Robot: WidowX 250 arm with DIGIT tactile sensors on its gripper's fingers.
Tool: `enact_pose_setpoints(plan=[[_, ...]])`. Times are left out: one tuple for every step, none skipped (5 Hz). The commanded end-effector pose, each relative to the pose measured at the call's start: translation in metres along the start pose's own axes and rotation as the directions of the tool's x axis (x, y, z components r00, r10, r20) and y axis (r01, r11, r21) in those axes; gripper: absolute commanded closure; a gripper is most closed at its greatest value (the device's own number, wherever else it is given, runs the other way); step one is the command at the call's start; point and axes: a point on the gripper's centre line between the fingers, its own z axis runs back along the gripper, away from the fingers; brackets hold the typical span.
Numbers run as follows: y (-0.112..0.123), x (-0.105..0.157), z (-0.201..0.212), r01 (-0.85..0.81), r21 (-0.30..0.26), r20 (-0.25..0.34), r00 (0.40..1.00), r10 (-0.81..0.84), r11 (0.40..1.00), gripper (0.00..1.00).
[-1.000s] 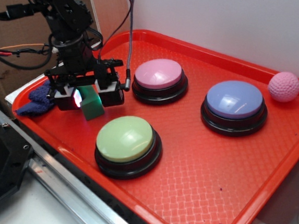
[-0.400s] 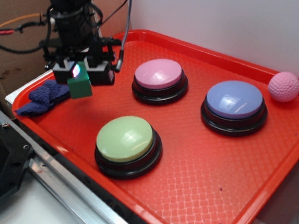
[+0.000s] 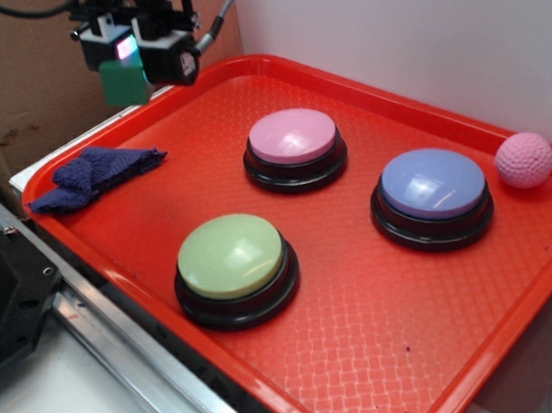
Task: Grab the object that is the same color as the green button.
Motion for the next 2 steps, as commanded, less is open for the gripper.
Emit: enact_pose_setpoints(plan=[[0.0003, -0.0086, 0.0642, 0.085, -0.095, 0.169, 0.983, -0.068, 0.992, 1.00], [0.0019, -0.0042, 0.0609, 0.070, -0.078, 0.154, 0.986, -0.057, 0.994, 1.00]])
